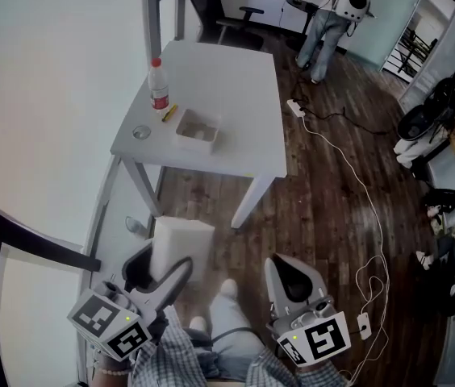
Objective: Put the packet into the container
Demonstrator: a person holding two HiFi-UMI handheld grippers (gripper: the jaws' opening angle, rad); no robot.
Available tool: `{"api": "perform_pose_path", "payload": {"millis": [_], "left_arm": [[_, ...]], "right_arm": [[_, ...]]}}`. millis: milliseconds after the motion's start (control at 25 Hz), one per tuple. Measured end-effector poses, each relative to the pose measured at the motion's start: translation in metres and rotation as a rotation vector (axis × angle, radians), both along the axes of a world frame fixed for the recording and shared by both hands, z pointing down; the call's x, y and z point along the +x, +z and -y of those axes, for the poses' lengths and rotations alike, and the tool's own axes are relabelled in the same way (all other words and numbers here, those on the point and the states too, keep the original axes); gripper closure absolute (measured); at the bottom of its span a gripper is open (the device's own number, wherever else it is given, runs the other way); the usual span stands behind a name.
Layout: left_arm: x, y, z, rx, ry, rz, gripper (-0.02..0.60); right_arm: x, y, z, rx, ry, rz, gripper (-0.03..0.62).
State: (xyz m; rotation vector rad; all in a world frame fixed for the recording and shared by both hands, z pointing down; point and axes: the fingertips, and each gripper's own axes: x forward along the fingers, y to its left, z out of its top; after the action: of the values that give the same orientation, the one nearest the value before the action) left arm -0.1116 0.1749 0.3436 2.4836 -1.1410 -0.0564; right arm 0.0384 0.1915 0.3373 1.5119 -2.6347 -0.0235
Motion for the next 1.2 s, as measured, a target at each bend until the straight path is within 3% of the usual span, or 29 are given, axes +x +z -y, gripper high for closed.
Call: {"api": "perform_pose_path", "payload": {"millis": [560, 1200], "left_arm": [[0.028, -0.01, 0.072, 0.001, -0.074, 0.002, 0.313], [0.059, -0.027, 0.117, 0.056, -0.181, 0.002, 0.313]], "right_arm": [[0.035, -0.004, 0.084, -0.006, -0.062, 0.003, 0.594], [0.086, -0.02, 0.142, 0.067, -0.111, 0.015, 0.594]]}}
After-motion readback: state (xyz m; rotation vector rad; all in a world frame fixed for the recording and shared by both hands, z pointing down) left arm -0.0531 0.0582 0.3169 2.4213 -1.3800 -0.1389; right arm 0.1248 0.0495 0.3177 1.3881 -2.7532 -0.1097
